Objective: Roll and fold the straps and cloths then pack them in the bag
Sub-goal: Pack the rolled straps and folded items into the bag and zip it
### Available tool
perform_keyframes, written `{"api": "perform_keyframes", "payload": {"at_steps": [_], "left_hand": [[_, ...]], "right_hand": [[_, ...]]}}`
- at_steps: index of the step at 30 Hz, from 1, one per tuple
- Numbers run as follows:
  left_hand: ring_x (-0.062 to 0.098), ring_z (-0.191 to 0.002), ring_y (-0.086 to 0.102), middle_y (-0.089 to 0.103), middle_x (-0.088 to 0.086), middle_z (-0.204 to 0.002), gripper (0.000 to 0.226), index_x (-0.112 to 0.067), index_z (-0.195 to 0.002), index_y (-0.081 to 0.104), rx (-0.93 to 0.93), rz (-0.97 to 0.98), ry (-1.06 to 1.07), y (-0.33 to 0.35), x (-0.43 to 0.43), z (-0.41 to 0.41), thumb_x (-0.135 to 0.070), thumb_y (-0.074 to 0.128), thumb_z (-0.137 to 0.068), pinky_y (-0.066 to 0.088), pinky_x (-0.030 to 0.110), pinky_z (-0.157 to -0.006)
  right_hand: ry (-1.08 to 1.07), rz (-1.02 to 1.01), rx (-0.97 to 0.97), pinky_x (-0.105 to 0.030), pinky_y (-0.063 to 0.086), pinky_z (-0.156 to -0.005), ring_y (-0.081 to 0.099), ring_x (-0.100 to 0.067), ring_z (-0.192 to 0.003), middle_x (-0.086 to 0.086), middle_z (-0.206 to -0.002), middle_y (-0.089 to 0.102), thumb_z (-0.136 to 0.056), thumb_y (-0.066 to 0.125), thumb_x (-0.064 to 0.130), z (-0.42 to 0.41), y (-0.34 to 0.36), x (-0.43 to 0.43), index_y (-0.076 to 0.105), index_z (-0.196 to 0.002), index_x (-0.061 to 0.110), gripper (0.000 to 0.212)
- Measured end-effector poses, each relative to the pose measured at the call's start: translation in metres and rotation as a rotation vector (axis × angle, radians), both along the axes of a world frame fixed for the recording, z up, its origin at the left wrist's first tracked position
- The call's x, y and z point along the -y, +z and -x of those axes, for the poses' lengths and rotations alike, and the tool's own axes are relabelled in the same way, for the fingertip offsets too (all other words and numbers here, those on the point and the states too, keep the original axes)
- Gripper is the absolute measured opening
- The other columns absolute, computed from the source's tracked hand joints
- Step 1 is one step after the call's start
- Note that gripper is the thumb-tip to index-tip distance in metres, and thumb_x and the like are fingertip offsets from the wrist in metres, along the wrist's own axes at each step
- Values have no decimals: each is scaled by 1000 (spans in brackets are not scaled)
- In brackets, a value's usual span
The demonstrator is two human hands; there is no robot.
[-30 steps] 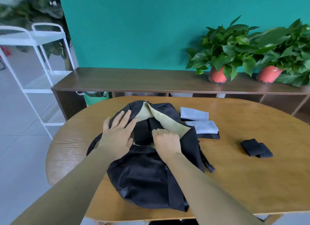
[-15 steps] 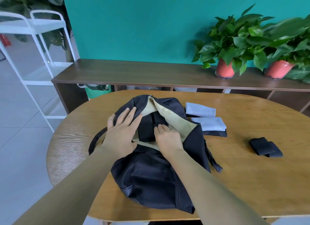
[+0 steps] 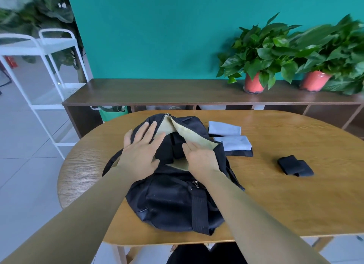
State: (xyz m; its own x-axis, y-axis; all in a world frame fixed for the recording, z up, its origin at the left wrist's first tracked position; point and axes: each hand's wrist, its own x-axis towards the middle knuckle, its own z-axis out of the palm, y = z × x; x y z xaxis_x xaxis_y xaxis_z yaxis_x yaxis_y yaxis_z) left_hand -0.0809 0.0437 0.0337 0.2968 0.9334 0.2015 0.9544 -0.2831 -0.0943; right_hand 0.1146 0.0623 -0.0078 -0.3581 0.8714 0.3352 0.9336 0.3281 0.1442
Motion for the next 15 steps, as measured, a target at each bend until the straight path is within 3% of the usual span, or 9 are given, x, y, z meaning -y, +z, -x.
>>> {"api": "perform_keyframes", "payload": {"at_steps": [2,3,10,12,14,15], "left_hand": [[21,-146,-16,-15,-1,-160,75,-32,-151,8,-6,8,1,4,3,-7,-38,53,-90,-2,53,-115],[20,-146,-16,-15,-1,-160,75,-31,-151,8,-15,16,0,5,6,-13,-37,53,-91,-2,53,-115],[21,-146,-9,-7,-1,-160,77,-31,-151,5,-49,54,-25,8,18,-63,-35,52,-91,-1,53,-115],[21,-147,-8,-7,-3,-160,73,-32,-151,7,-58,63,-39,6,20,-77,-33,51,-92,0,54,-115],[20,-146,-9,-9,-3,-160,72,-31,-150,7,-68,72,-51,5,21,-91,-31,50,-92,2,54,-114],[20,-146,-9,-10,-3,-160,73,-31,-150,7,-81,72,-55,5,21,-97,-30,50,-92,3,53,-114]], "right_hand": [[-14,-85,11,-22,22,-42,55,-16,-61,3,-69,56,-38,76,1,-13,9,8,61,-76,14,43],[-18,-127,5,-22,22,-42,54,-16,-55,3,-63,54,-33,74,-1,-24,13,12,60,-70,15,42],[-160,-193,-96,-21,22,-51,57,-21,-54,-1,-65,61,-38,64,-9,-120,25,45,61,-69,9,36],[-241,-162,-71,-22,25,-53,62,-23,-64,-5,-72,64,-38,69,-9,-155,18,54,63,-74,8,40],[-345,-68,-50,-28,37,-65,63,-26,-102,-13,-108,65,-57,70,-6,-188,6,60,63,-102,5,47],[-399,-13,-14,-32,41,-81,51,-26,-123,-15,-131,54,-70,66,-2,-203,-1,61,54,-120,5,52]]}}
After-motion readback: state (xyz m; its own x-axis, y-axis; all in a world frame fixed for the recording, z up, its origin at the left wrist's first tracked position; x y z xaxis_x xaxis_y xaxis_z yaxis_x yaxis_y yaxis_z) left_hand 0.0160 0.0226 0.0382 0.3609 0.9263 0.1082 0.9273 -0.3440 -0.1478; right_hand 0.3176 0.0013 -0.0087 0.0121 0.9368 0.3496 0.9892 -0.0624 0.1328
